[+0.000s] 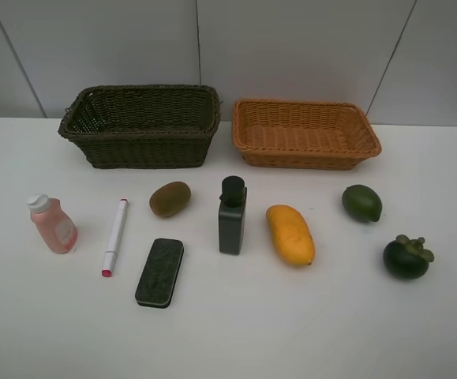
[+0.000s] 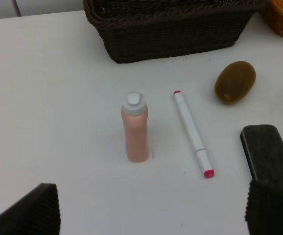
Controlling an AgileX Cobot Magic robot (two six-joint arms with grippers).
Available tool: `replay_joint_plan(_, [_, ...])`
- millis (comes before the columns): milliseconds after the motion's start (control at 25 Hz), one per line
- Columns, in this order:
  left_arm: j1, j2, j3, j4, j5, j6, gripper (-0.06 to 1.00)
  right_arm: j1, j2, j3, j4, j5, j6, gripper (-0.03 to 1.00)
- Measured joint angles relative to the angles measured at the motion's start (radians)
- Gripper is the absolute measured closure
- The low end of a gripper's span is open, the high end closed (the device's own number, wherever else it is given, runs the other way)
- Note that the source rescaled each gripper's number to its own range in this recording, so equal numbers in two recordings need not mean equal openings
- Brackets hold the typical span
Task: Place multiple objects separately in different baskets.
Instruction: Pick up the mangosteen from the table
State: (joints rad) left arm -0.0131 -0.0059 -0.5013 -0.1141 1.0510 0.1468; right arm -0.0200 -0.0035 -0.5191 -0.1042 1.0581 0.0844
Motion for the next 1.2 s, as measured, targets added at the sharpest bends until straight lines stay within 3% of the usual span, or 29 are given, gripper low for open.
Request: replay_joint_plan(1200, [0.000,0.000,0.000,0.000,0.000,0.000,-0.05,0.000,0.000,0.000,0.000,0.000,0.000,-0.03])
